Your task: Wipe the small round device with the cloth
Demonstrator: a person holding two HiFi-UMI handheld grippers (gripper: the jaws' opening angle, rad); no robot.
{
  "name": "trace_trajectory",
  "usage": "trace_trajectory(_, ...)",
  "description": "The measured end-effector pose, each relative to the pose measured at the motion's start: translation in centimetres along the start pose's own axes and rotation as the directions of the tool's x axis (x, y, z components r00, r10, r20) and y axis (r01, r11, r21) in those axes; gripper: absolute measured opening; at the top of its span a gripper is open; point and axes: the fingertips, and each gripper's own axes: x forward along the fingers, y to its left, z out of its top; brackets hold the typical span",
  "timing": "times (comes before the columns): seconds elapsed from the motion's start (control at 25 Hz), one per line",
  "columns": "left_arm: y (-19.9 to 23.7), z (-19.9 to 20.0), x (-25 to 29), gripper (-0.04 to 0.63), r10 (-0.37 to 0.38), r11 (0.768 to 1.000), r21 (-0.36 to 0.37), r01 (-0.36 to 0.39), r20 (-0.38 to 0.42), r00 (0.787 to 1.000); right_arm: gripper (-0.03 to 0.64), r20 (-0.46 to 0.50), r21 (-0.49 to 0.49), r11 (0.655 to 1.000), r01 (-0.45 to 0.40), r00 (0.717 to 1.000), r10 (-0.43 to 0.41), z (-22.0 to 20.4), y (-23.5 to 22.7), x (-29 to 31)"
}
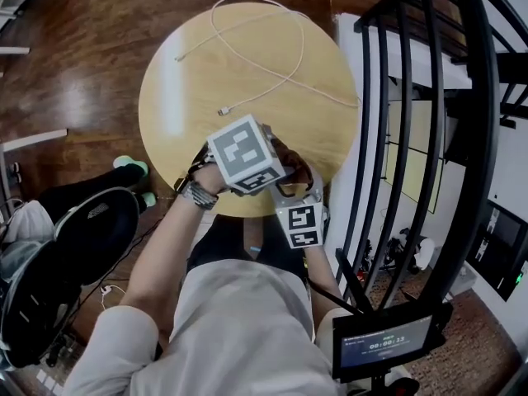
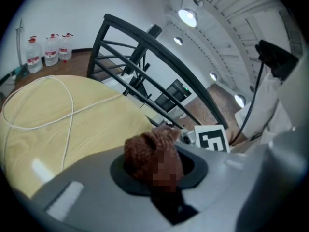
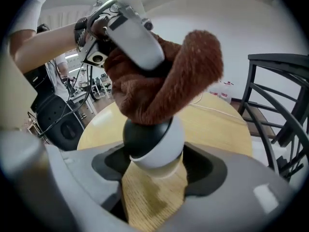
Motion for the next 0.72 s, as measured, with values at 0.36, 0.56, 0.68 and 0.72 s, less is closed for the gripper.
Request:
trace_trajectory(0.36, 2.3, -0.8, 0.8, 0.083, 0.105, 0.993, 0.065, -0.099, -0.107, 0.989, 0.328, -0.008, -0.036, 0.999, -0.009, 1.000, 0.008, 0.0, 0.7, -0.2)
trace_trajectory(0.56, 2.5, -0.5, 0.8, 0.083, 0.099, 0.994, 0.045, -0.095, -0.089, 0.991, 0.328, -0.006, -0.041, 0.999, -0.011, 1.000, 0.011, 0.2, 0.8, -0.3)
trace_trajectory(0.68, 3.4, -1.1, 0.6, 0.083, 0.118, 0.993, 0.016, -0.117, -0.086, 0.989, 0.328, 0.000, -0.043, 0.999, -0.017, 1.000, 0.017, 0.3, 1.0, -0.3)
trace_trajectory(0.72, 3.7, -1.3, 0.5, 0.083, 0.118, 0.993, 0.004, -0.118, -0.081, 0.990, 0.328, 0.001, -0.045, 0.999, -0.019, 1.000, 0.019, 0.4, 1.0, -0.3)
